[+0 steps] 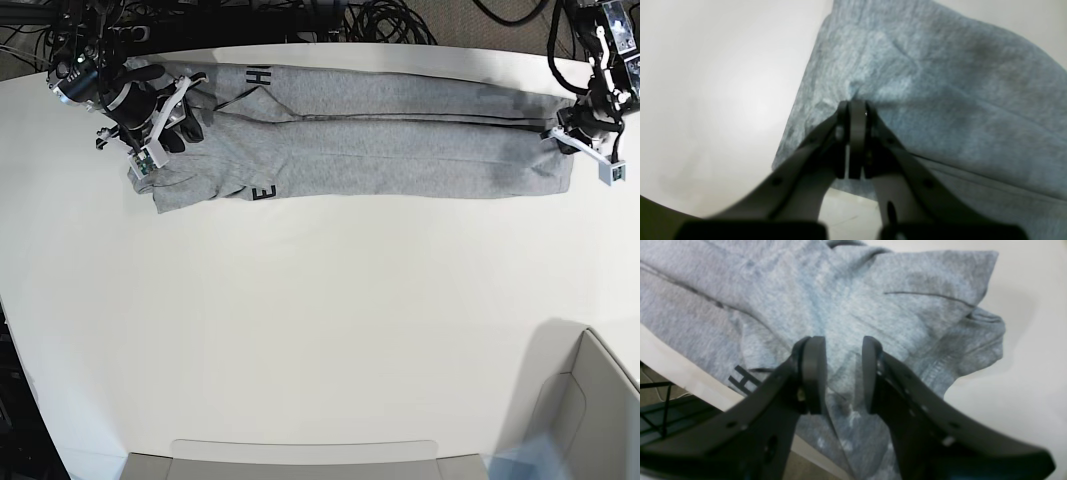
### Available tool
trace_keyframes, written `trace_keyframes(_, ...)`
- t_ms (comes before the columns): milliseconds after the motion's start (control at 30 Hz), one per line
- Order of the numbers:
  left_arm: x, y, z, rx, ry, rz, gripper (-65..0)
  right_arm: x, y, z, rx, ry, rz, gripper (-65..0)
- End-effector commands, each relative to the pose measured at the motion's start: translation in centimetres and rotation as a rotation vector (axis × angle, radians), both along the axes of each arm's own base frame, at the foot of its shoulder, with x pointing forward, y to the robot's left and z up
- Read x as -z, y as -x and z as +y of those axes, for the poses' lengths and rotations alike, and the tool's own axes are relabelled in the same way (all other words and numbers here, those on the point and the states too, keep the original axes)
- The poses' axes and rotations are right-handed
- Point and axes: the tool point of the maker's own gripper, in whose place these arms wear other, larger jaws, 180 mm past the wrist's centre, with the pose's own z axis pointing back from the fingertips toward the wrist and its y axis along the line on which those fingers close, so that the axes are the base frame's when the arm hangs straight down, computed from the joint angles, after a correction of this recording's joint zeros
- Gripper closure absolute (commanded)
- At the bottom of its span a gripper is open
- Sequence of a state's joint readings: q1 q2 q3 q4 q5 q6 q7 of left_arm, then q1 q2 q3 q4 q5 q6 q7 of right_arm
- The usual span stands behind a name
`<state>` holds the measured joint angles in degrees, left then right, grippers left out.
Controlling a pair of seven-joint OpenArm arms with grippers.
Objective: Fold the T-shirt properly
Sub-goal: 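Lift the hem with both grippers and fold it over toward the collar, then release the hem and reposition the left gripper at the folded strip's end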
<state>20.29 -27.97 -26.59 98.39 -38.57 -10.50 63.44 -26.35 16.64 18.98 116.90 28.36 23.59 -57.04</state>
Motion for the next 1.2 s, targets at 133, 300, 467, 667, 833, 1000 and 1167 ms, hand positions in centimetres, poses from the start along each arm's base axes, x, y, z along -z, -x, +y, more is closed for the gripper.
trace_keyframes(133,-3.8,-1.5,-1.0,0.080,-0.066,-0.096,-18.2,-1.0,-0.6,0.0,-0.007,-0.006,-0.039,-18.9)
trace_keyframes(300,-6.0,-1.3,0.8,0.042,-0.111,-0.147,-20.4,-0.9,-0.6,0.0,-0.007,-0.006,-0.038,-18.9)
trace_keyframes(467,-6.6,-1.3,1.6,0.020,-0.125,-0.159,-23.3,-0.9,-0.5,-0.1,-0.007,-0.005,-0.036,-18.9)
trace_keyframes(667,-5.0,-2.1,2.9,-0.037,-0.082,-0.141,-25.2,-1.1,-0.9,-0.1,-0.007,-0.005,-0.045,-18.9)
trace_keyframes(833,-2.8,-2.3,5.2,-0.111,-0.042,-0.092,-25.1,-1.0,-0.9,0.0,-0.008,-0.004,-0.044,-18.9)
trace_keyframes(1000,-1.8,-2.6,3.9,-0.040,-0.045,-0.046,-25.1,-1.0,-0.9,-0.1,-0.008,-0.002,-0.044,-18.9)
trace_keyframes(1167,0.1,-2.0,2.9,-0.074,0.082,-0.027,-25.1,-0.9,-0.9,-0.2,-0.006,0.000,-0.043,-18.9)
